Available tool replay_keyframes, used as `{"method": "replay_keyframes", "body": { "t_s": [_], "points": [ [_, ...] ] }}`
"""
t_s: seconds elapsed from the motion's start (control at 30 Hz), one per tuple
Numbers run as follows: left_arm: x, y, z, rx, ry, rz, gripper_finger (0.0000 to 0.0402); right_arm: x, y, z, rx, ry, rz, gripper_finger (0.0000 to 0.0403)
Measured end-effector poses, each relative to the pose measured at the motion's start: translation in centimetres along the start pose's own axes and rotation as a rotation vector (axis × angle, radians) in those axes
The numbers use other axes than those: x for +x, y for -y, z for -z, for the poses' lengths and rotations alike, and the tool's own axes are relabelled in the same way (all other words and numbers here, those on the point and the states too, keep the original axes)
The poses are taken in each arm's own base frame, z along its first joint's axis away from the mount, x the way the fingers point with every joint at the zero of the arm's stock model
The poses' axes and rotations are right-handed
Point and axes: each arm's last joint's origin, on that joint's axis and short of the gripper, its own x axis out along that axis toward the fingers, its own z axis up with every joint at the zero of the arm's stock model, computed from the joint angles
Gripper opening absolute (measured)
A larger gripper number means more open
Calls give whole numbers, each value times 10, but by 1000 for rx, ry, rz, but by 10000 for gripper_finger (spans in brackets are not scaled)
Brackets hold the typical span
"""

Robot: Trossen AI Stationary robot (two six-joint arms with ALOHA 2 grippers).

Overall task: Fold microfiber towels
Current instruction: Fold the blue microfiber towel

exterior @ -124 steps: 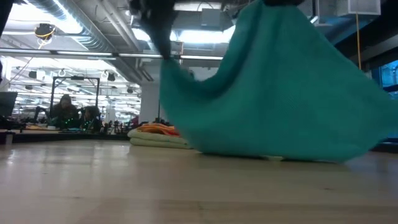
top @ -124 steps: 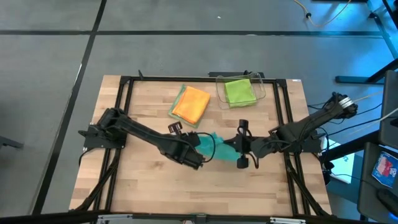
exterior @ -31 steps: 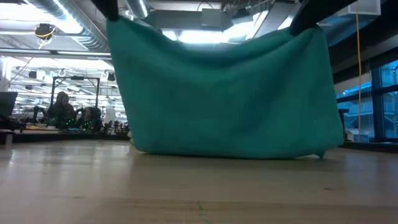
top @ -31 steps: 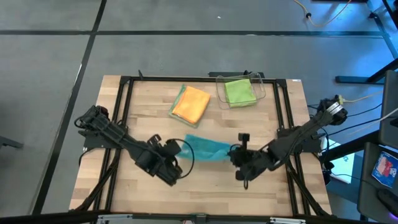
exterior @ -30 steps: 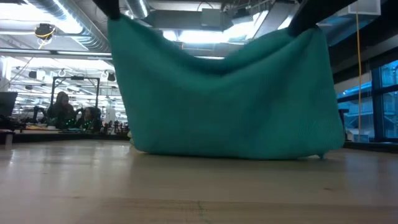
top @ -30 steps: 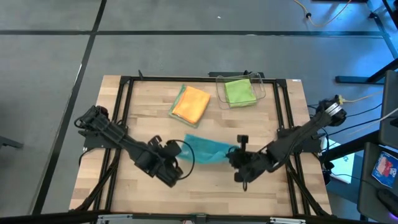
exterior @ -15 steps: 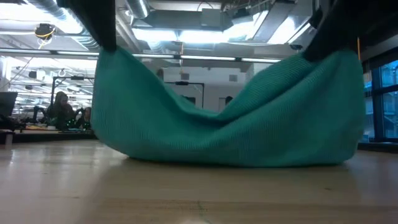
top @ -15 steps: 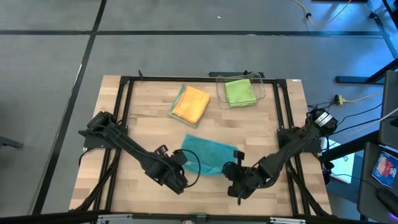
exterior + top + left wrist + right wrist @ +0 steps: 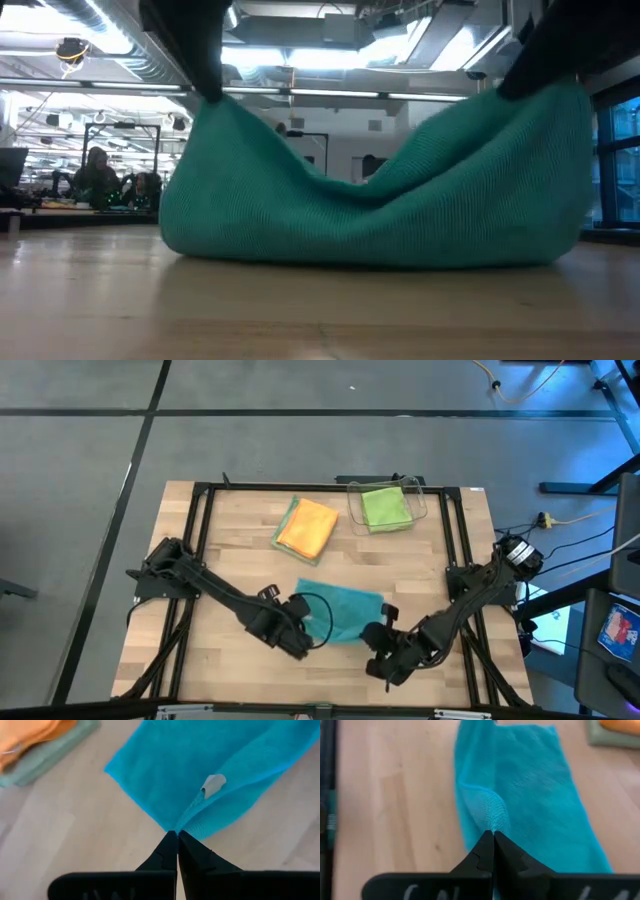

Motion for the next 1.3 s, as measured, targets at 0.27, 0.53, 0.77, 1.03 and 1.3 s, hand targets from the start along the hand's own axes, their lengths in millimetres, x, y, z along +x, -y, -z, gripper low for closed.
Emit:
{"method": "replay_keyframes", "body": {
  "t_s": [0.27,0.53,0.77,1.03,1.3],
  "points": [
    [14,-27,-25,42,-56,-98,0,0,25,11,113,-102,221,3],
    [28,-51,-52,53,-78,-126,0,3,42,9,160,-140,343,3],
    [39,-64,-69,47,-99,-104,0,13,54,-1,162,-157,377,3],
    [64,-69,-77,64,-173,-129,0,27,72,3,202,-217,413,3],
    [87,-66,-78,63,-219,-154,17,38,85,14,222,-278,433,38]
  ]
}}
